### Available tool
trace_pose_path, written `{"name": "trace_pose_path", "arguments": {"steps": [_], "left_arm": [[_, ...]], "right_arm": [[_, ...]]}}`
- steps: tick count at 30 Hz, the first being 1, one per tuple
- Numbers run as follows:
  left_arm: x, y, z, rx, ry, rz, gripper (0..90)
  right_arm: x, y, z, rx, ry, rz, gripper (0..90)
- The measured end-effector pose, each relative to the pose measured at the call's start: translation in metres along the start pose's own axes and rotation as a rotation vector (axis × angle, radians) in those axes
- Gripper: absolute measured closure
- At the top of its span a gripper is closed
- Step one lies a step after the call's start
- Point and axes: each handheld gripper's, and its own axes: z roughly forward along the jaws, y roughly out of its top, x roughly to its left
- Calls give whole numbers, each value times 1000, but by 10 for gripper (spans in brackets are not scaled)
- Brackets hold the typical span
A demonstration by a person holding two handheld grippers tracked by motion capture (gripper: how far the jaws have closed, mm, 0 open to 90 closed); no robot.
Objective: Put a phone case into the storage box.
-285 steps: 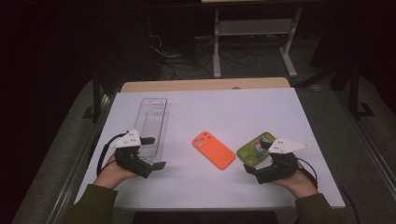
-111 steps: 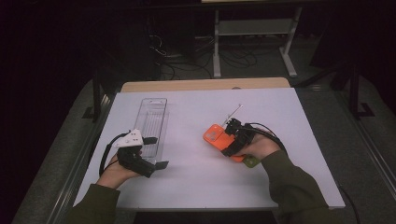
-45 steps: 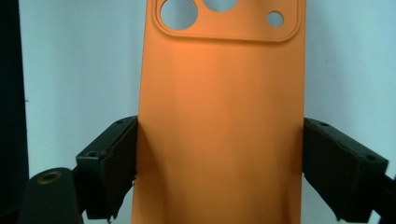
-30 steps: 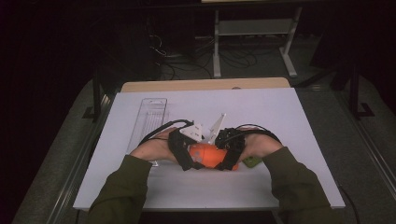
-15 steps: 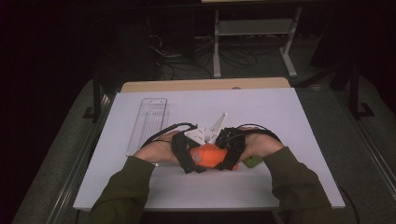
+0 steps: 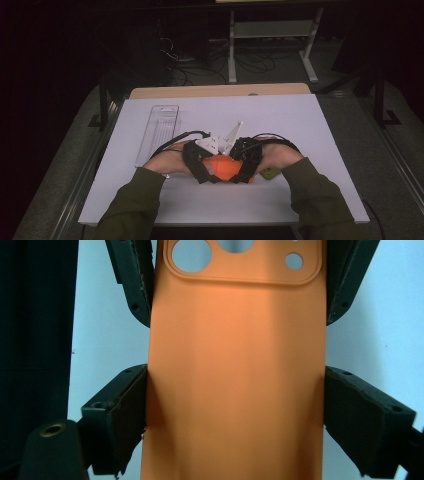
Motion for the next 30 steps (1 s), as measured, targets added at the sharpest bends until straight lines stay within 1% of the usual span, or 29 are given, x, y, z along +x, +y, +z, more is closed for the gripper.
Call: {"name": "trace_pose_path", "arguments": {"steps": [1, 3, 4, 6, 7, 9, 11, 13, 14, 15, 17, 18, 19, 20, 21, 22, 23, 24, 25, 26, 27, 28, 29, 30], "left_arm": [[0, 0, 0, 0, -1, -2, 129], [0, 0, 0, -1, -3, -13, 130], [0, 0, 0, 1, -6, -17, 131], [0, 0, 1, 4, -7, -18, 131], [0, 0, 1, 7, -19, -23, 136], [0, -1, 2, 6, -20, -26, 139], [0, -1, 2, 12, -23, -19, 143], [0, -1, 2, 13, -26, -28, 147], [-1, -1, 3, 2, -27, -35, 148], [-1, -1, 3, 2, -27, -35, 149], [0, -1, 2, 16, -20, -19, 149], [1, -1, 1, 8, -17, -25, 150], [1, -1, 0, 9, -14, -37, 150], [1, -1, 0, 9, -14, -37, 150], [1, -1, 0, 8, -12, -40, 151], [2, -2, -1, 10, -9, -55, 150], [2, -2, -1, 17, -9, -69, 150], [2, -3, -1, 12, -6, -77, 150], [2, -3, -1, 12, -6, -77, 150], [2, -3, 0, 2, -8, -91, 150], [3, -4, -1, 7, -7, -94, 150], [3, -4, -1, 14, -7, -104, 150], [3, -4, -1, 14, -7, -104, 150], [3, -4, -2, 14, 3, -109, 150]], "right_arm": [[0, 0, 0, -2, 3, 5, 149], [0, 0, 0, -2, -2, -5, 149], [0, 0, 0, -3, 1, 0, 149], [0, 0, 0, -3, 3, 1, 149], [0, 0, 1, 1, 3, -6, 149], [0, 0, 1, 2, 4, -7, 149], [0, 0, 2, 6, 3, -12, 149], [1, 0, 2, 7, 3, -5, 148], [1, 0, 2, 8, 4, -8, 147], [2, 0, 2, 7, 11, 5, 147], [1, -1, 2, 5, 1, 1, 146], [0, -1, 2, -2, 2, 1, 139], [0, -2, 1, -13, 11, 21, 116], [0, -2, 1, -13, 11, 21, 116], [-3, -4, -1, -26, 9, 32, 84], [-4, -5, -2, -29, 17, 36, 38], [-5, -5, -3, -32, 10, 38, 12], [-6, -7, -4, -36, 8, 50, 6], [-6, -7, -4, -36, 8, 50, 6], [-7, -8, -6, -43, 4, 57, 0], [-10, -11, -9, -58, -10, 73, 0], [-11, -12, -10, -64, -20, 79, 0], [-11, -12, -10, -64, -20, 79, 0], [-12, -14, -11, -73, -30, 82, 0]]}}
